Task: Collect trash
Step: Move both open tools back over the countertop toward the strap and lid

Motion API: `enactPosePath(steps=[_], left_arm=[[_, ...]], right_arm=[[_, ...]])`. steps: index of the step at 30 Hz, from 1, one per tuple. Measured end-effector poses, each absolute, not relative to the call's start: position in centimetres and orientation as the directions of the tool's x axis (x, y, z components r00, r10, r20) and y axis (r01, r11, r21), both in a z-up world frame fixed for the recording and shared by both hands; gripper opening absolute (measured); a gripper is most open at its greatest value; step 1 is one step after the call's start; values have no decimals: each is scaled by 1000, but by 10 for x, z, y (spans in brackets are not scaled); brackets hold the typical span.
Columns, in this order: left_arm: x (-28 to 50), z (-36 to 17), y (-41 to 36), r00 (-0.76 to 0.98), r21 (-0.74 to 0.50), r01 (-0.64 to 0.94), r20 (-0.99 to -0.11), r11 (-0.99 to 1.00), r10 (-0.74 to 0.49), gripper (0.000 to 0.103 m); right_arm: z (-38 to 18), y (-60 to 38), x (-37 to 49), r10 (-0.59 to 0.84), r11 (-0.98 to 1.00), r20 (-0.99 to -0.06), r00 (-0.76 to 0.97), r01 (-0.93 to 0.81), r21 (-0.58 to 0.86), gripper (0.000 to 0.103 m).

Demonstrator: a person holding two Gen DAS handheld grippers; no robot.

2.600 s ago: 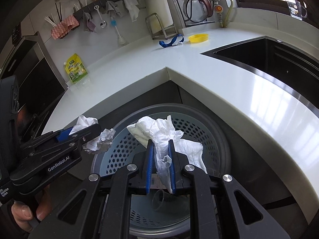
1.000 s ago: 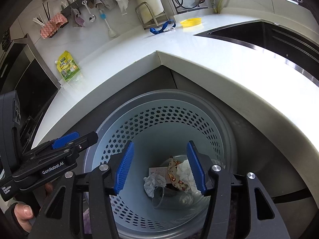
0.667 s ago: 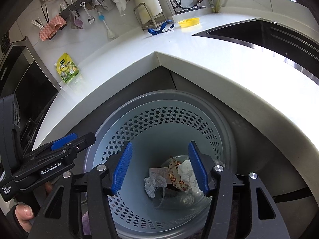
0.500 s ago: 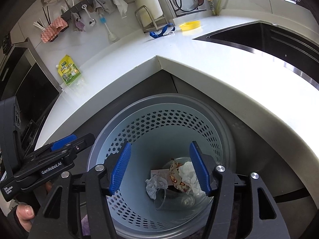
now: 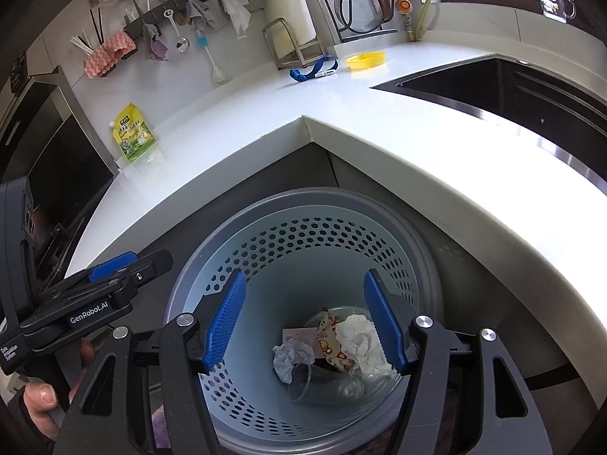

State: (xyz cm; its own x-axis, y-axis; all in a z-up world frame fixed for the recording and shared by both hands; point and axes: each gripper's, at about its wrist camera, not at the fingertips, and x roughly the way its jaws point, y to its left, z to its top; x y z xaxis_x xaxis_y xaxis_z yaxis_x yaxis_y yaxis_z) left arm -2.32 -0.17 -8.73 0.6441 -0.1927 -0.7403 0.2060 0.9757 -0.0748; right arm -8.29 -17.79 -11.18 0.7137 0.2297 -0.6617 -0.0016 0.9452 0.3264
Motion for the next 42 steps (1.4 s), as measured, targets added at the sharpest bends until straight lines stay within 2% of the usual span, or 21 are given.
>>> enactPosePath(steps=[5, 11, 18, 26, 32, 42], left_arm=[[-23, -80, 2, 662, -77, 201, -724, 977, -193, 76], [-23, -62, 3, 711, -59, 194, -679, 979, -182, 90], [-7, -38, -2, 752, -56, 205, -630, 977, -194, 96], [42, -12, -15, 783, -51, 215, -588, 975, -203, 97], [91, 6, -36, 809, -14, 220, -555, 975, -191, 97], [184, 6, -67, 777, -31, 199, -605, 979, -177, 97]], right_arm=[[-108, -175, -82, 225, 951, -651, 725, -17, 309, 66], [-94, -177, -77, 239, 946, -633, 736, -30, 322, 68], [-72, -185, -60, 219, 955, -605, 766, -40, 295, 73], [-41, -223, -12, 214, 947, -571, 792, -25, 319, 76], [-17, -245, 39, 130, 978, -575, 808, -9, 209, 80], [-12, -277, 154, 98, 984, -624, 775, 20, 179, 82]])
